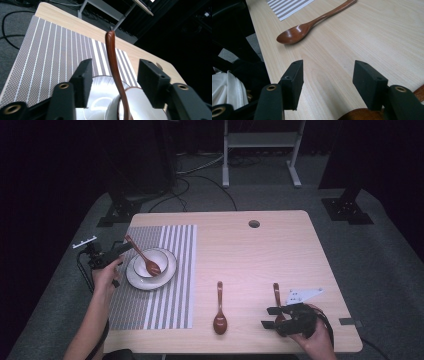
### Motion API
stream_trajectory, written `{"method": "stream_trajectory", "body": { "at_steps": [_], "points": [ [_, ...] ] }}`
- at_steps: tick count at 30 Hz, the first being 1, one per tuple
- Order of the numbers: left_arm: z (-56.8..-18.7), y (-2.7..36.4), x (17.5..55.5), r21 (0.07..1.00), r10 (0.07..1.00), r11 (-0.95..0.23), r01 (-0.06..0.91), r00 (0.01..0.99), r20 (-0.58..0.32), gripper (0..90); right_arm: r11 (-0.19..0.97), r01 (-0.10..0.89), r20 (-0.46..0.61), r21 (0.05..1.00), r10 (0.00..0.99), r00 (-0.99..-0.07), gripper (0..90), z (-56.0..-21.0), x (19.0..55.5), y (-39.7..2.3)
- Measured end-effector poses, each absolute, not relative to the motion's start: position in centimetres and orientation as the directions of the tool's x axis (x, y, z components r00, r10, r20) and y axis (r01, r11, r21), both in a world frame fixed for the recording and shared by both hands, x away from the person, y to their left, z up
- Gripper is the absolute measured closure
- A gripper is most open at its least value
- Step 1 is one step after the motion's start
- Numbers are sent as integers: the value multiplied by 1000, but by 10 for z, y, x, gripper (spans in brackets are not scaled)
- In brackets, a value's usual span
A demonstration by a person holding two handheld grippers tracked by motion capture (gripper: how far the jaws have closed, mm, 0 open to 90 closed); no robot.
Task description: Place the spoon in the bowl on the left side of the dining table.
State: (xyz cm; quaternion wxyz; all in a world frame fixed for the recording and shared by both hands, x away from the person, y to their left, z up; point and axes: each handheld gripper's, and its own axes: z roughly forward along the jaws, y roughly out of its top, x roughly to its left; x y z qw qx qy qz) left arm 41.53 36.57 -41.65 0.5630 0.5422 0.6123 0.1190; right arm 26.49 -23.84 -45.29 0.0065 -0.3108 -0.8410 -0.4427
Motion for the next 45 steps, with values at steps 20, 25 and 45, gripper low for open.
{"method": "stream_trajectory", "body": {
  "at_steps": [20, 25, 45],
  "points": [
    [-402, 350, 386, 796, 849, 240, 556, 277, -449, 197, 335, 550, 312, 765, 555, -771, 354, -449, 269, -257],
    [-401, 349, 385, 797, 846, 241, 554, 283, -452, 187, 322, 558, 317, 765, 565, -762, 354, -449, 270, -263],
    [-388, 313, 377, 817, 829, 142, 559, 384, -407, 99, 320, 573, 319, 754, 584, -746, 343, -447, 273, -274]
  ]
}}
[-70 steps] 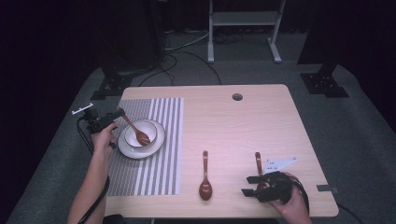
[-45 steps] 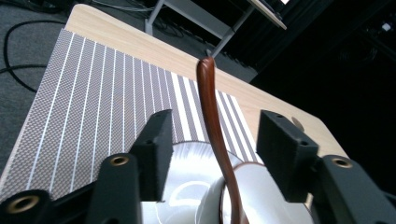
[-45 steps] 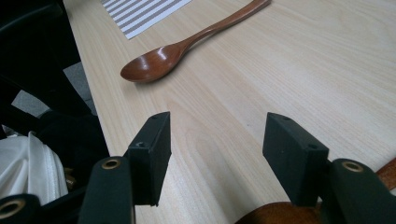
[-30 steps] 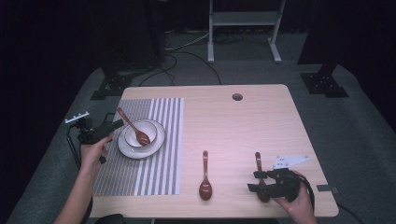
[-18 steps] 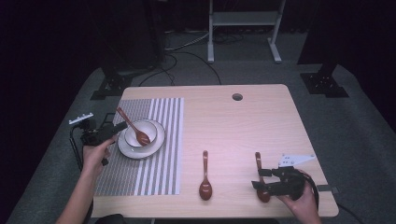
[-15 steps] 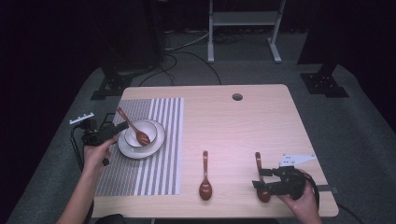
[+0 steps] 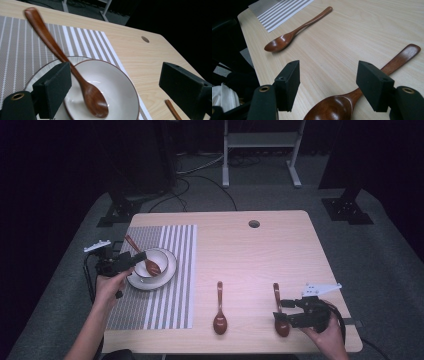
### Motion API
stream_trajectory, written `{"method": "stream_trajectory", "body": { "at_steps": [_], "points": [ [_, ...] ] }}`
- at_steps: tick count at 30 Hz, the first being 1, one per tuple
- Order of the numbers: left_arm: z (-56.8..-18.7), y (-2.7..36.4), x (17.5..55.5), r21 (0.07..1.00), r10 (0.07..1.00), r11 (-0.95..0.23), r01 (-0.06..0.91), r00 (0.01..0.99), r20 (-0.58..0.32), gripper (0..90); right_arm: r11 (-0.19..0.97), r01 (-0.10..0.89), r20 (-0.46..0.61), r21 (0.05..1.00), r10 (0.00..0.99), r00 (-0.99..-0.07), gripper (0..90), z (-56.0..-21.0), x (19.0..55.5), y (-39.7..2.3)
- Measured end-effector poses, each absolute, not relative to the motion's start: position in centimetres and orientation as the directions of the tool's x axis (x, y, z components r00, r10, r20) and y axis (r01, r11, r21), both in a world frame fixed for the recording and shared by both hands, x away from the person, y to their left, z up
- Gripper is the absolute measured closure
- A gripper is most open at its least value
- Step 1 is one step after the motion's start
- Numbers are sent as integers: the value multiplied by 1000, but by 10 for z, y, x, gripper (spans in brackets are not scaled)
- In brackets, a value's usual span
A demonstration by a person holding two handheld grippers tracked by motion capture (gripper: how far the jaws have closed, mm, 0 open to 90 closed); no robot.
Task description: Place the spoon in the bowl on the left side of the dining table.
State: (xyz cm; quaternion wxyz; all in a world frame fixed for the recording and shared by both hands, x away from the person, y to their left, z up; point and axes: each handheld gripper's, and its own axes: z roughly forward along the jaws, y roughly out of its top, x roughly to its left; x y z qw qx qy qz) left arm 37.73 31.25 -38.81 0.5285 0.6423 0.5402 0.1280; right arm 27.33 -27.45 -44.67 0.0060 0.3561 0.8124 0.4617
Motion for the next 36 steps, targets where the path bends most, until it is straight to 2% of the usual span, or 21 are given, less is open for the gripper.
{"method": "stream_trajectory", "body": {
  "at_steps": [36],
  "points": [
    [-399, 214, 370, 835, 740, -56, 548, 584, -334, 93, 285, 598, 330, 750, 622, -710, 310, -447, 270, -297]
  ]
}}
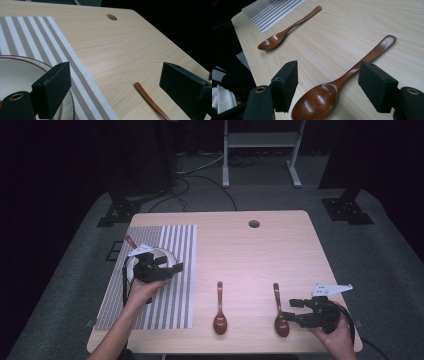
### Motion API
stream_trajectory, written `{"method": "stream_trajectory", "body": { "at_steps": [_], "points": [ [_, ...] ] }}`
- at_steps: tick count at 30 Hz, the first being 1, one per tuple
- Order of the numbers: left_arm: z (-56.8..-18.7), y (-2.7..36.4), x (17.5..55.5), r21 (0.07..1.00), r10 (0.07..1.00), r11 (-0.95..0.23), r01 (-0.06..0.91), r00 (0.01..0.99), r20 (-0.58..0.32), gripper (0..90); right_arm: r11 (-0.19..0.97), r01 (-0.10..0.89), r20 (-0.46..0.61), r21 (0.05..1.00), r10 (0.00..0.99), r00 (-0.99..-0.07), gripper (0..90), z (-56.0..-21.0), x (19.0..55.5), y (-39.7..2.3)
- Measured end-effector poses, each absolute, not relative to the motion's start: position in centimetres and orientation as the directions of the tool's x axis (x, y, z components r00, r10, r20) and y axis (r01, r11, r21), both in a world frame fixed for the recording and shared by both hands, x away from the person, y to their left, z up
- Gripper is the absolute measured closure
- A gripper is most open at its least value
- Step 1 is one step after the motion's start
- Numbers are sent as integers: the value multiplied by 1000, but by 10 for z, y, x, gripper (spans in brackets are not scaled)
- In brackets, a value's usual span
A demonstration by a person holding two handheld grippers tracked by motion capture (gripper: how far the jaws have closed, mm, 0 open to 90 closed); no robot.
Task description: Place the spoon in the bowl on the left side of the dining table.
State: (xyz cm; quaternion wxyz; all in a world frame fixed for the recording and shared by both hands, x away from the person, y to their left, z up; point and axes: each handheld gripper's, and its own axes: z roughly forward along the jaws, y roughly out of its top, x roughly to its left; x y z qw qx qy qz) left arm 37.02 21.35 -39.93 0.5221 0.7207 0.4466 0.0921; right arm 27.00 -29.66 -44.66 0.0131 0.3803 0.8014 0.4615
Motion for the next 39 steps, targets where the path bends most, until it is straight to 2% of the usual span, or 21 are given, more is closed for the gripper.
{"method": "stream_trajectory", "body": {
  "at_steps": [30, 39],
  "points": [
    [-418, 171, 352, 817, 666, -144, 559, 665, -338, 93, 272, 606, 340, 748, 627, -701, 310, -451, 267, -301],
    [-430, 161, 340, 805, 630, -141, 576, 679, -376, 93, 264, 604, 345, 752, 623, -702, 310, -452, 266, -301]
  ]
}}
